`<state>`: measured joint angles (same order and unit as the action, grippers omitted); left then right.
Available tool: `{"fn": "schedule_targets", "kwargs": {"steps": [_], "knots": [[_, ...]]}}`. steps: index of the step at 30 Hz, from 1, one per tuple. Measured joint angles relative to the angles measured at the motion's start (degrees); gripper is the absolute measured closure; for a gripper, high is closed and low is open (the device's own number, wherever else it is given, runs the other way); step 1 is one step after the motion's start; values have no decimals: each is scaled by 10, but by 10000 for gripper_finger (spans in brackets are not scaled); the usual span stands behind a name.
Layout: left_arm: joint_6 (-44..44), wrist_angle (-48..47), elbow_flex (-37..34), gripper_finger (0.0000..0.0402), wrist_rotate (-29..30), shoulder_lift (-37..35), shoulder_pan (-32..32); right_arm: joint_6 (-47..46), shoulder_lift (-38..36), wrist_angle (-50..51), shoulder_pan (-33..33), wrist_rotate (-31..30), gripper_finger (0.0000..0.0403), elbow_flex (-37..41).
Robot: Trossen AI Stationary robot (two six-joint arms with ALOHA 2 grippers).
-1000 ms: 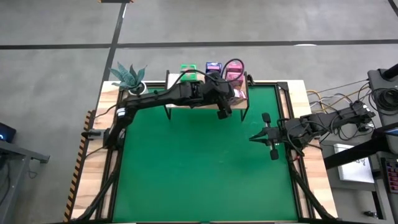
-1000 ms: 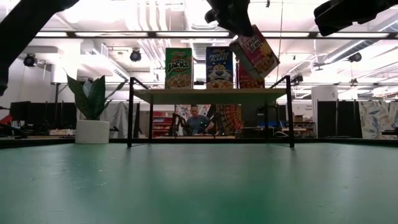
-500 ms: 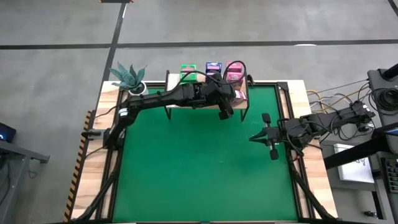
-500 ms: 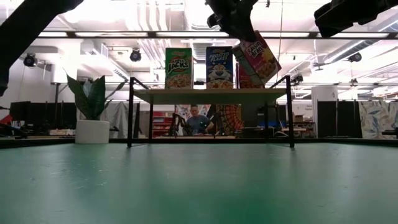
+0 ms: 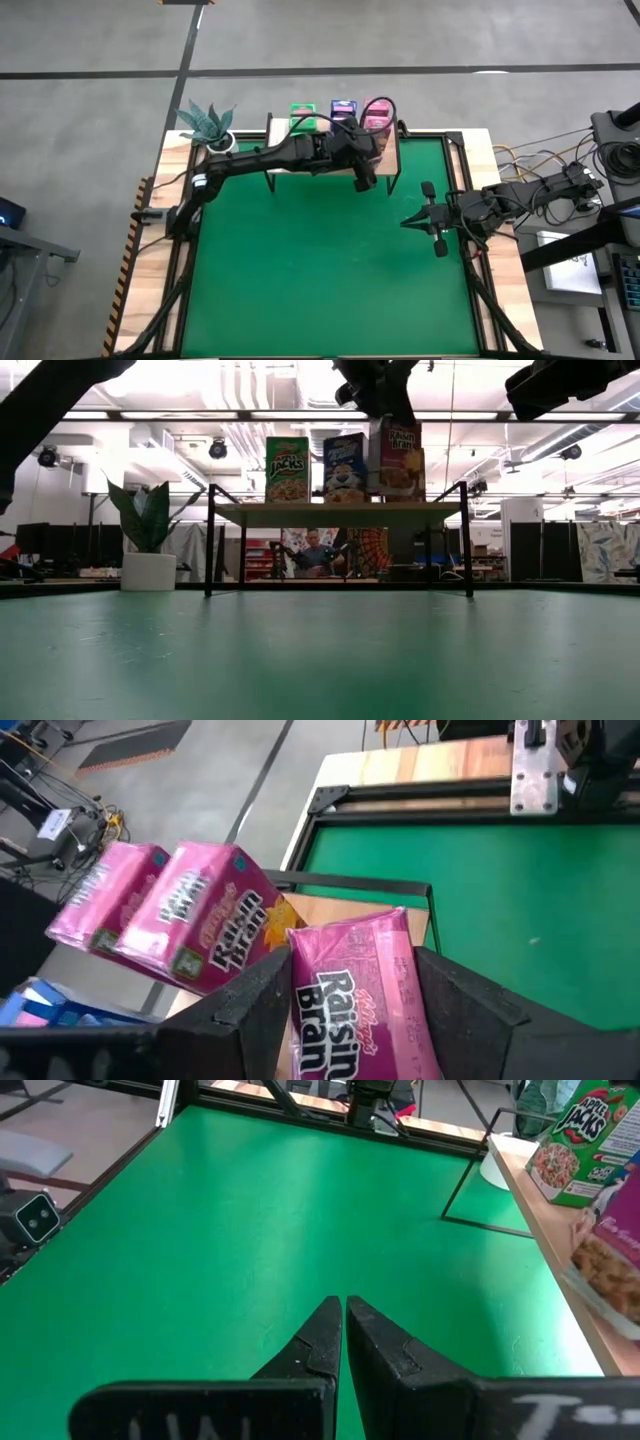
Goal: Stack cereal on shelf
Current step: Put the pink cereal box on the shelf aligned with the other pink cereal boxes
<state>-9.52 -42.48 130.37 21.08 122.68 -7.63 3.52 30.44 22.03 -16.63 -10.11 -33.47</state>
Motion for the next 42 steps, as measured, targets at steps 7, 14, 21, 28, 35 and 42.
{"fn": "schedule_targets", "kwargs": {"steps": [7,14,21,28,35,42], "knots": [[-5,7,0,214,0,2,-1,0,0,0,0,0,394,0],[-5,66,-3,214,0,3,-4,-1,0,0,0,0,394,0],[1,67,-3,210,0,10,-15,-1,0,1,0,0,394,0],[6,65,-3,181,0,10,-21,-5,0,2,0,-1,394,0],[-22,31,14,160,0,8,-15,-10,1,0,0,-5,394,0],[-92,-23,22,163,-9,-50,24,-15,10,-18,0,-77,394,0]]}}
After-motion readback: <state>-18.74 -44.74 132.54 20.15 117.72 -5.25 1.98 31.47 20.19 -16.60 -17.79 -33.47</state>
